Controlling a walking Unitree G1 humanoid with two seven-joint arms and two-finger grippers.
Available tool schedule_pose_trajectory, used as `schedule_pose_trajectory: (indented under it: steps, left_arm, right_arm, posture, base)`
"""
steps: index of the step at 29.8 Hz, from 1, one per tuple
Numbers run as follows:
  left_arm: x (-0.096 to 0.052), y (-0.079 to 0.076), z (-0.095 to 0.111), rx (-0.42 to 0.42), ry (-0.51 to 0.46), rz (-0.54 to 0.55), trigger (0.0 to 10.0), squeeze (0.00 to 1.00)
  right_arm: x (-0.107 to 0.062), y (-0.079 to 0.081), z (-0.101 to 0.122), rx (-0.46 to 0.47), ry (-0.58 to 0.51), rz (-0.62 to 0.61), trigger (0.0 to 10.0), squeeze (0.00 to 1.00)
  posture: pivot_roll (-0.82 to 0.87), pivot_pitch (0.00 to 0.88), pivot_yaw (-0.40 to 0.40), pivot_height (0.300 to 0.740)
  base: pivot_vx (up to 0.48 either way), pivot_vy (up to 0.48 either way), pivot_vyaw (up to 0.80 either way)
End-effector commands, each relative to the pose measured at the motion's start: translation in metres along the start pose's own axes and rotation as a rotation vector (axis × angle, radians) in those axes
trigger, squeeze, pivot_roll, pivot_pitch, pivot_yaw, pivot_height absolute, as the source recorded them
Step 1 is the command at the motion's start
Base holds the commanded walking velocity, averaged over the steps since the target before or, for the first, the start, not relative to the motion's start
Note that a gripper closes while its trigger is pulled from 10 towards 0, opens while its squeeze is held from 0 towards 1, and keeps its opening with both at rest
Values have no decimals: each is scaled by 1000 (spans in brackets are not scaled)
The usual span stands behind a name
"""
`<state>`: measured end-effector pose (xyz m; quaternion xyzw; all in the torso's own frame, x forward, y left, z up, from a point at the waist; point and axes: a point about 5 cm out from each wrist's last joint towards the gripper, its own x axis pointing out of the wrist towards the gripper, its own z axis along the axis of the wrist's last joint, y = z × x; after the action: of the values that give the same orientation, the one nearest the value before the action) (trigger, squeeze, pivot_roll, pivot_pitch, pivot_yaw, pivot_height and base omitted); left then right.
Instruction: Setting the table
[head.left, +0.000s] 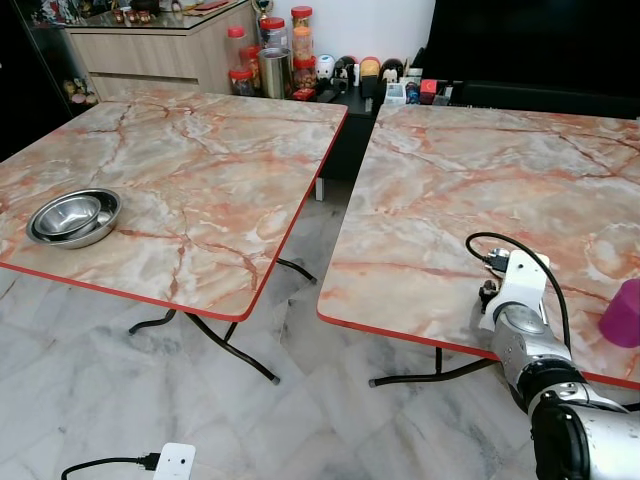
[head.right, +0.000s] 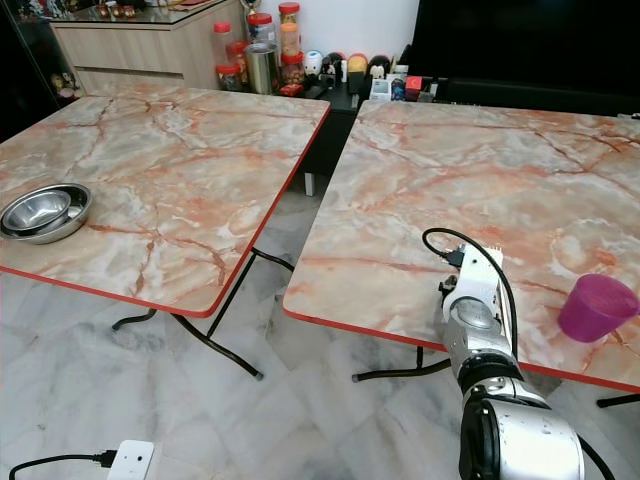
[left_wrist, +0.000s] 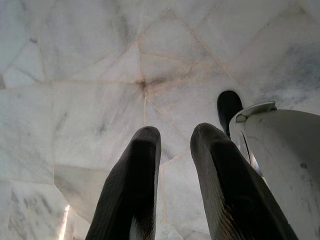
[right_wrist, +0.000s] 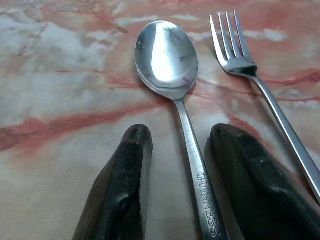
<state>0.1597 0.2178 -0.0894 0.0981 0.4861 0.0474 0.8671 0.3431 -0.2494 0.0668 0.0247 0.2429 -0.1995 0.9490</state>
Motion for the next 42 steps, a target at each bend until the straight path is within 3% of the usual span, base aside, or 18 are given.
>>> schedule_pose_trajectory:
  steps: [1,27,29,31,32,37,42]
  left_arm:
    - [0,2,0,9,-6,-1,10000,0]
    - [0,2,1,4,-8,-9,10000,0]
    - [0,3,0,-1,-12,-1,10000,0]
    - [0,4,0,-10,-13,3,10000,0]
    - [0,4,0,-10,-13,1,10000,0]
    - [0,4,1,-33,-8,-7,10000,0]
    - [1,2,3,-39,-6,-9,10000,0]
  right_arm:
    - [-2,4,-17,14,58,20,0,0]
    - [-3,13,-12,28,22,67,0,0]
    - [-3,15,-7,6,-16,67,0,0]
    - [-4,20,10,-47,-131,77,0,0]
    - [-7,28,26,-50,-240,101,10000,0]
    - [-22,48,61,-84,-501,140,10000,0]
    - [-35,66,72,-72,-617,251,10000,0]
  posture:
    - [33,0,42,740]
    - [35,0,45,740]
    - [35,0,44,740]
    - [36,0,45,740]
    - [34,0,45,740]
    - [31,0,46,740]
    - [44,0,47,740]
  base:
    - [0,0,0]
    - [0,0,0]
    - [0,0,0]
    - [0,0,0]
    - [0,0,0]
    - [0,76,0]
    - [0,451,0]
